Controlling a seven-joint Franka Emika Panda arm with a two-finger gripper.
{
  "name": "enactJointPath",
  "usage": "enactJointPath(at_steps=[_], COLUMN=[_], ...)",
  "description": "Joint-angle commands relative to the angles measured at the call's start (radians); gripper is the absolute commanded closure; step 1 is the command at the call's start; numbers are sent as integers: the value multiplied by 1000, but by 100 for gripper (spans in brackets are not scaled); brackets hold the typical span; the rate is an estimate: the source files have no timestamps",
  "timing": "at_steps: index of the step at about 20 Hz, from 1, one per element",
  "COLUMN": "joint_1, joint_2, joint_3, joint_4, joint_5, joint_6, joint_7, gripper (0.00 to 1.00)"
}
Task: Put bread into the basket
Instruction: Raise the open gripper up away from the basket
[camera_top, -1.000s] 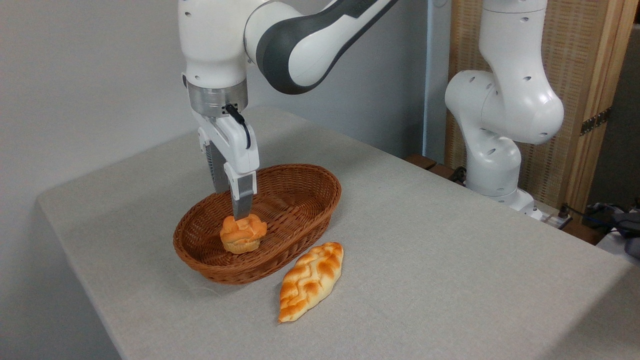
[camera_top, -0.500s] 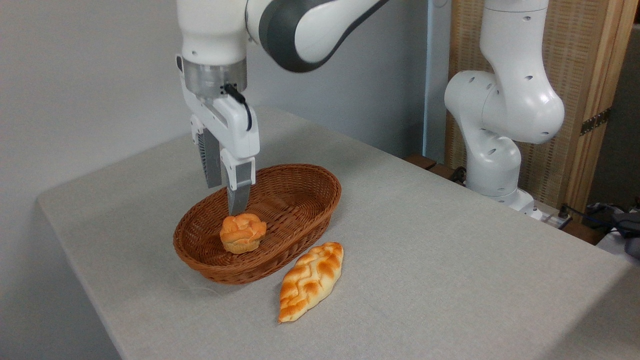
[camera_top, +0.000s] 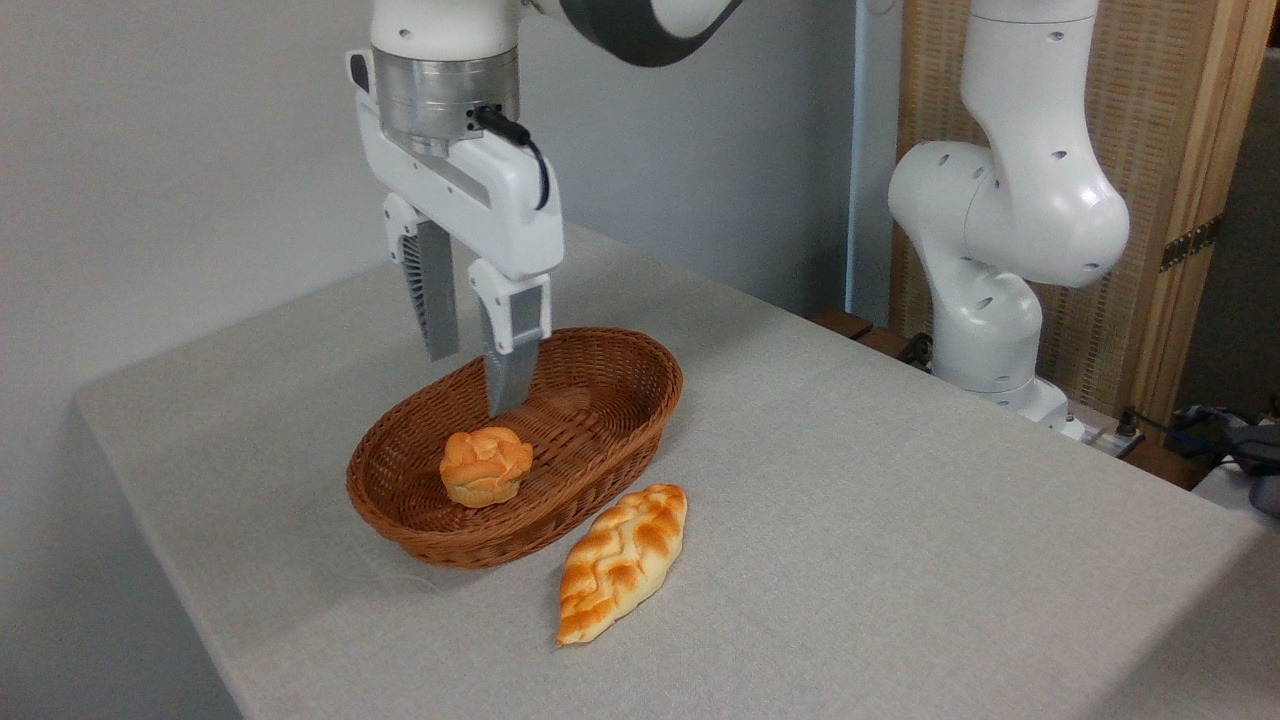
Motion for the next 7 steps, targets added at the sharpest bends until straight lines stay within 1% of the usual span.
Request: enactJointPath(at_steps=[1,7], joint_1=[-7,-7], joint_2=[5,5], joint_3=[28,31], joint_4=[24,26], joint_5=[42,62], joint_6=[-62,-80], joint_7=[-13,-5], gripper=[0,0])
